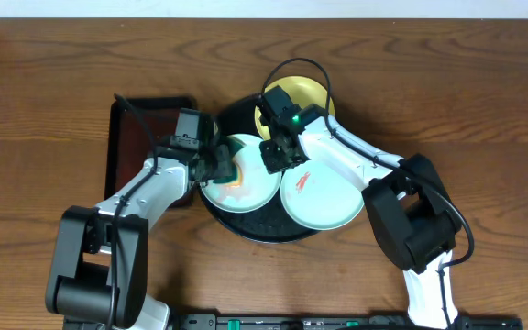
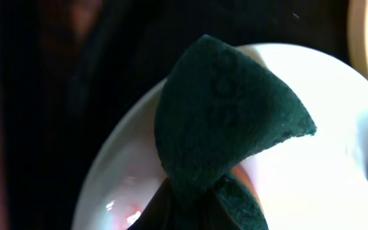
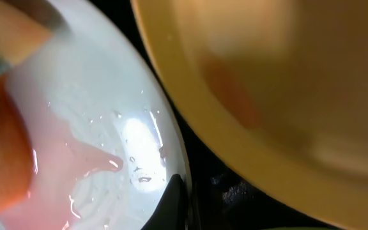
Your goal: Clean dirty plates on tray and stack at the side
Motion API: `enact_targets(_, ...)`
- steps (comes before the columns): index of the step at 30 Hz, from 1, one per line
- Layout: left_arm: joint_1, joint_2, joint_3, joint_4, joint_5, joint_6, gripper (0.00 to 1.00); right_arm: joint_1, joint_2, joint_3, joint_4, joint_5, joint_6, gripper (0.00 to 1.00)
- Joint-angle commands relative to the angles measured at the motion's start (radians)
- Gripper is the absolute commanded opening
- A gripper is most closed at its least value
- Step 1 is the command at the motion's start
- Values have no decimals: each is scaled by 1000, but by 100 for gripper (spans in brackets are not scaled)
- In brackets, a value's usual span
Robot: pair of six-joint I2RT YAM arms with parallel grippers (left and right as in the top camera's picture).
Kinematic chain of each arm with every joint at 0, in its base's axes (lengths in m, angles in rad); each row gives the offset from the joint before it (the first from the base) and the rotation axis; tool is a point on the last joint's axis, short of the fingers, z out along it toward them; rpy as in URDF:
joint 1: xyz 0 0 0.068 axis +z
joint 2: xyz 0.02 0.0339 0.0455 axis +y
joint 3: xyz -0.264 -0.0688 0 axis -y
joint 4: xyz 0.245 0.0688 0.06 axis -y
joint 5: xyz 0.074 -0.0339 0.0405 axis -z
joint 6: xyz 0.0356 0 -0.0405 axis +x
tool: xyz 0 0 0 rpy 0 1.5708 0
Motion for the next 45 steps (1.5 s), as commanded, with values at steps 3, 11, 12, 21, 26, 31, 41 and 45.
enact_targets(3,30,12,-6,68,-282,119,8,-6,-17,-12,-21,45,-21,1)
enact_targets(11,30,6,-6,181,-336,134,8,-7,-17,-12,-35,50,-21,1)
enact_targets(12,30,3,-6,197,-336,134,7,-7,-17,-12,-35,50,-21,1)
enact_targets(21,41,-197,-6,255,-202,12,8,-7,-17,-12,-34,52,-20,1)
enact_targets(26,62,-328,-6,190,-137,-7,7,-7,-17,-12,-31,48,-20,1)
enact_targets(31,85,-398,-6,82,-137,-10,8,-1,-21,4,-13,41,-20,1)
enact_targets(41,310,-407,-6,-16,-137,-43,7,2,-132,65,-25,110,-85,1)
enact_targets(45,395,-407,-6,-44,-55,-59,8,3,-167,65,-24,130,-85,1)
